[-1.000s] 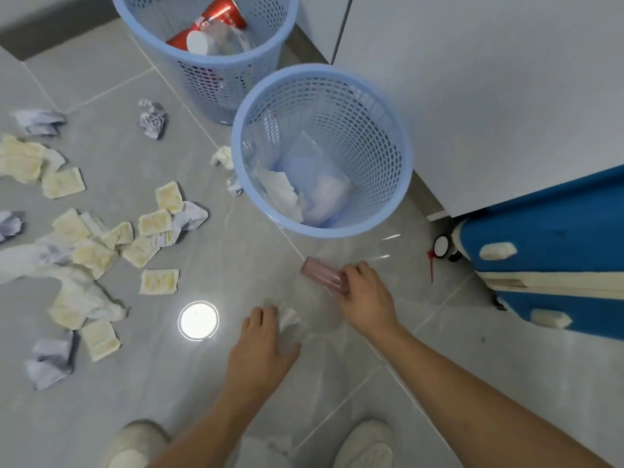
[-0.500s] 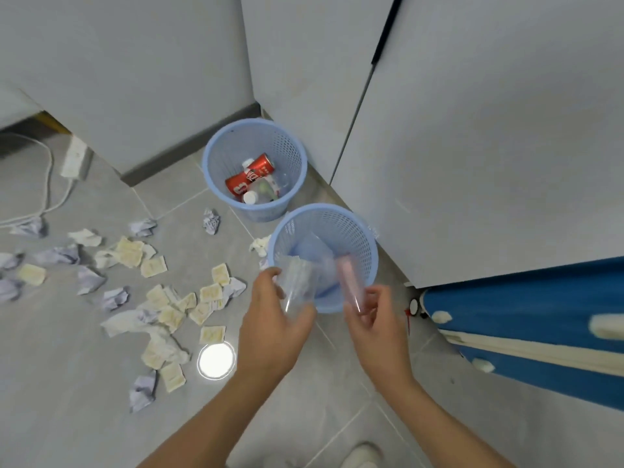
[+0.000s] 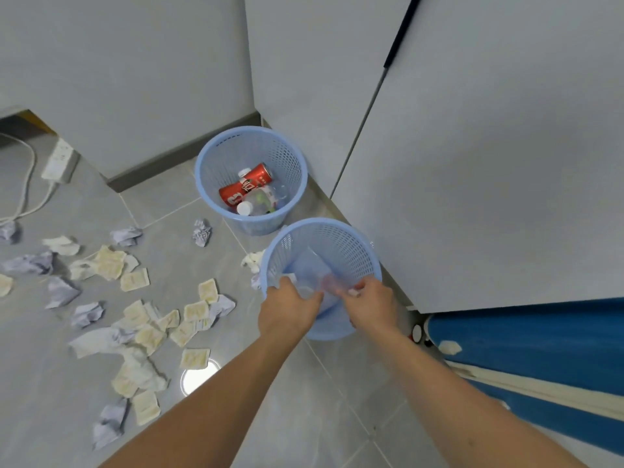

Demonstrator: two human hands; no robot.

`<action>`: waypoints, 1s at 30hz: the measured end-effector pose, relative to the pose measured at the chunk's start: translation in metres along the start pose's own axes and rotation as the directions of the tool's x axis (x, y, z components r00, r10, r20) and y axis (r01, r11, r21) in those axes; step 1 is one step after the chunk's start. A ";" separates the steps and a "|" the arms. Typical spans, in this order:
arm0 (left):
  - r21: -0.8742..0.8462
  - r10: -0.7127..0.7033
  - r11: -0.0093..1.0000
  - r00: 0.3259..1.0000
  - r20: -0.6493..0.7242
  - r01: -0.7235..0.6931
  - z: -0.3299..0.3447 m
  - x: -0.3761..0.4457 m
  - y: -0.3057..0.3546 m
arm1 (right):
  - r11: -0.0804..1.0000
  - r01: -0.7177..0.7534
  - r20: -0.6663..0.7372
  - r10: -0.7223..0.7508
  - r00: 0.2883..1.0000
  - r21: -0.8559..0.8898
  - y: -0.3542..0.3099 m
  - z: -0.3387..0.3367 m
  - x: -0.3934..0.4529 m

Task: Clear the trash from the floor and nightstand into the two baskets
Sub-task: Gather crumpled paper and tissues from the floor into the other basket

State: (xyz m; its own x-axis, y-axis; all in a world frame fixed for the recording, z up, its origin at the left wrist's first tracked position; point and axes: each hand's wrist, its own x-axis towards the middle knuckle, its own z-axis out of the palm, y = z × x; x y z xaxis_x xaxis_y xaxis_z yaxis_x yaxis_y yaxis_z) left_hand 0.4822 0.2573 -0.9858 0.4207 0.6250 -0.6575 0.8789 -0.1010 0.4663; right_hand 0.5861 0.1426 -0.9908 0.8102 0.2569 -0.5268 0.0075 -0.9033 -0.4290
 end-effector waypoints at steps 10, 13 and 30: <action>-0.193 0.078 0.976 0.991 -0.108 -0.098 -0.071 -0.052 -0.048 | 0.970 0.226 -0.068 -0.232 0.970 -0.091 -0.056 0.010 -0.074; -0.256 0.011 0.965 0.987 -0.159 -0.052 -0.114 -0.080 -0.080 | 0.942 0.321 0.036 -0.319 0.947 -0.104 -0.093 0.027 -0.114; -0.264 -0.244 0.952 0.910 -0.335 0.158 -0.382 -0.119 -0.249 | 0.784 0.612 0.465 -0.505 0.727 -0.107 -0.339 0.130 -0.234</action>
State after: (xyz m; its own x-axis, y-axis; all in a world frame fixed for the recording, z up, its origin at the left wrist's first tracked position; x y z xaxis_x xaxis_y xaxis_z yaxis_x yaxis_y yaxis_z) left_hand 0.1268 0.5038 -0.7975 0.0932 0.8526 -0.5142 0.8435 0.2068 0.4958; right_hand 0.3176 0.4331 -0.8170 0.3127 0.8025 -0.5081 0.5642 -0.5872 -0.5803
